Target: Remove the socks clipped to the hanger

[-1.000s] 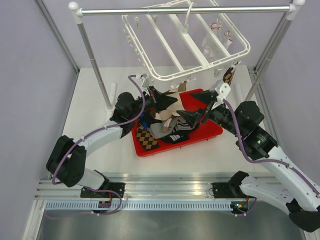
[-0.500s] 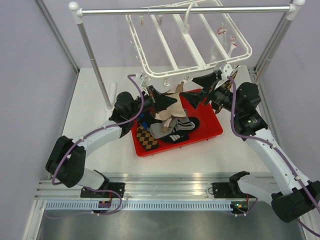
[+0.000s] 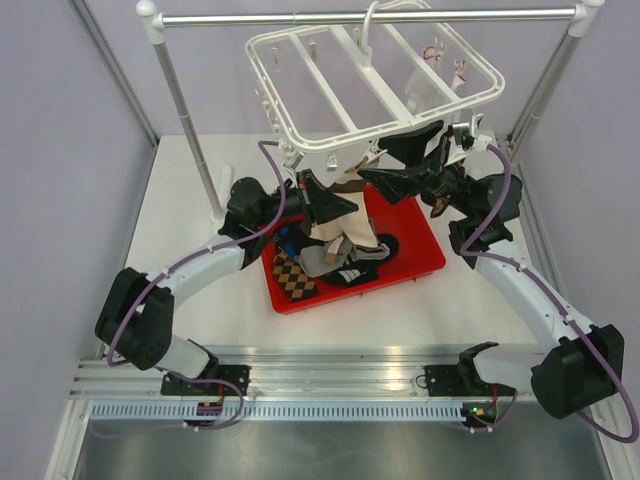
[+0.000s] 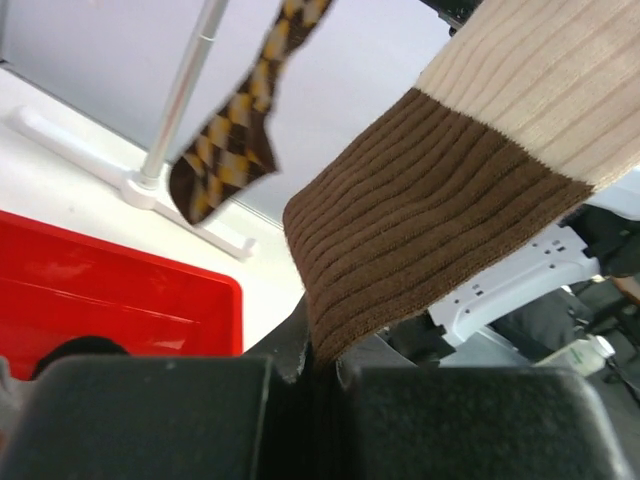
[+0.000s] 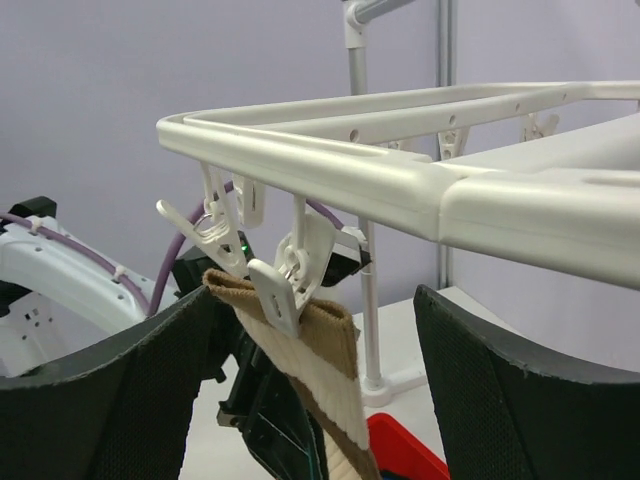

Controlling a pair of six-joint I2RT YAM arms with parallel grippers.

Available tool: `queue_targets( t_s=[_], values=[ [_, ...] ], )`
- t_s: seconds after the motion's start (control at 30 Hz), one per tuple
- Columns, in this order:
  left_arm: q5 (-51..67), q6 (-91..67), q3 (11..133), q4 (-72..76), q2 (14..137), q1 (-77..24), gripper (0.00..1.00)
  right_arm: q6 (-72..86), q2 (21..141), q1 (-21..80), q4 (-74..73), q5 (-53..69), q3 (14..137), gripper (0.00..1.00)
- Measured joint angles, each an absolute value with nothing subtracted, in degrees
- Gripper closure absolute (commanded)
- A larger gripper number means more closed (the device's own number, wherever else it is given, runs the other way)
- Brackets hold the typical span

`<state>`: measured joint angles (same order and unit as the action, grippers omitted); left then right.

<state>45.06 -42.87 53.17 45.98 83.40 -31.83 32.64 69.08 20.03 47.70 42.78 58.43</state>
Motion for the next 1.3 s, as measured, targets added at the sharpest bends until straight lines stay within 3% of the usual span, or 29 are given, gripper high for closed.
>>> queue_targets(
  t_s=[0.97,1.3],
  values=[
    [49.8,-50.7,53.7,51.3,86.3,-31.8,0.98,37.7,62.8,23.0,61.2,29.1,46.0,0.17],
    [51.7,-55.0,53.7,55.1,87.4,-31.7,0.98,37.5,62.8,23.0,61.3,28.4,45.9,0.31]
  ],
)
